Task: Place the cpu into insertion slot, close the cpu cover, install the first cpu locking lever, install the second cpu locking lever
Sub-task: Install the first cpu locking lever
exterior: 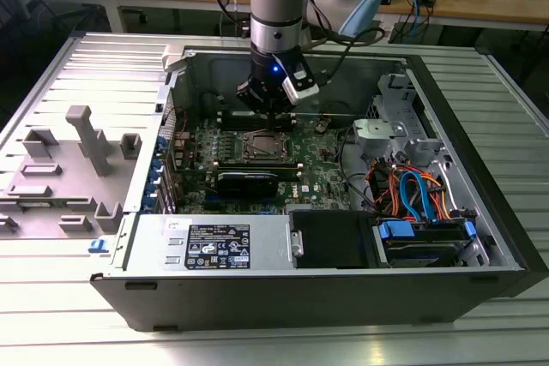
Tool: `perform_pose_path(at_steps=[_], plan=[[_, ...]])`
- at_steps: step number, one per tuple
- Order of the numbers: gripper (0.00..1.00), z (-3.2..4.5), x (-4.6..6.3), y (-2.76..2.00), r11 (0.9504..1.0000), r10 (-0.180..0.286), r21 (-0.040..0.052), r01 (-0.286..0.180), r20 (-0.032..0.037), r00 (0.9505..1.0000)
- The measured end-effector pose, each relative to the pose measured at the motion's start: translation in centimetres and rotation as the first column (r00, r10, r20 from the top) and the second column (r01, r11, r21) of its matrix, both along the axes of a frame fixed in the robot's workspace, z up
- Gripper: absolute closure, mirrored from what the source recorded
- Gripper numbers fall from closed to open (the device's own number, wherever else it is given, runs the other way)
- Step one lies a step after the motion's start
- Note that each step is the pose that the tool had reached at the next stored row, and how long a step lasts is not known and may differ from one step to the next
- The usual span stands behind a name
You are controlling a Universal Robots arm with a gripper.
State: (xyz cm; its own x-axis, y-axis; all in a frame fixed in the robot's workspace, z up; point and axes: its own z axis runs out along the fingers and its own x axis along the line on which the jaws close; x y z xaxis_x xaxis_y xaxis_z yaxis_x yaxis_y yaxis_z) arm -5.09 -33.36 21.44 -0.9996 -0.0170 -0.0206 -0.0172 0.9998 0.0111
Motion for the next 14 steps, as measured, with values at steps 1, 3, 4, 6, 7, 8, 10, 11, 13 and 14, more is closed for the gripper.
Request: perform_pose_path(at_steps=[1,3,4,6,7,8,10,11,13,14], plan=[[0.89,-0.02,0.03,0.02,1.0,0.0,0.0,0.0,0.0,1.0],[0.89,-0.06,0.1,0.04,1.0,0.0,0.0,0.0,0.0,1.0],[0.89,-0.07,0.13,0.05,1.0,0.0,-0.0001,0.0,-0.0001,1.0],[0.89,-0.28,0.27,0.06,1.0,0.0,0.0,0.0,0.0,1.0],[0.89,-0.34,0.27,0.06,1.0,0.0,0.0,0.0,0.0,1.0],[0.89,-0.41,0.28,0.06,1.0,0.0,0.0,0.0,0.0,1.0],[0.89,-0.55,0.29,0.06,1.0,0.0,0.0,0.0,0.0,1.0],[0.89,-0.62,0.3,0.06,1.0,0.0,-0.0001,0.0,-0.0001,1.0],[0.89,-0.79,0.33,0.06,1.0,0.0,-0.0001,0.0,-0.0001,1.0],[0.89,-0.82,0.33,0.05,1.0,0.0,-0.0002,0.0,-0.0001,1.0]])
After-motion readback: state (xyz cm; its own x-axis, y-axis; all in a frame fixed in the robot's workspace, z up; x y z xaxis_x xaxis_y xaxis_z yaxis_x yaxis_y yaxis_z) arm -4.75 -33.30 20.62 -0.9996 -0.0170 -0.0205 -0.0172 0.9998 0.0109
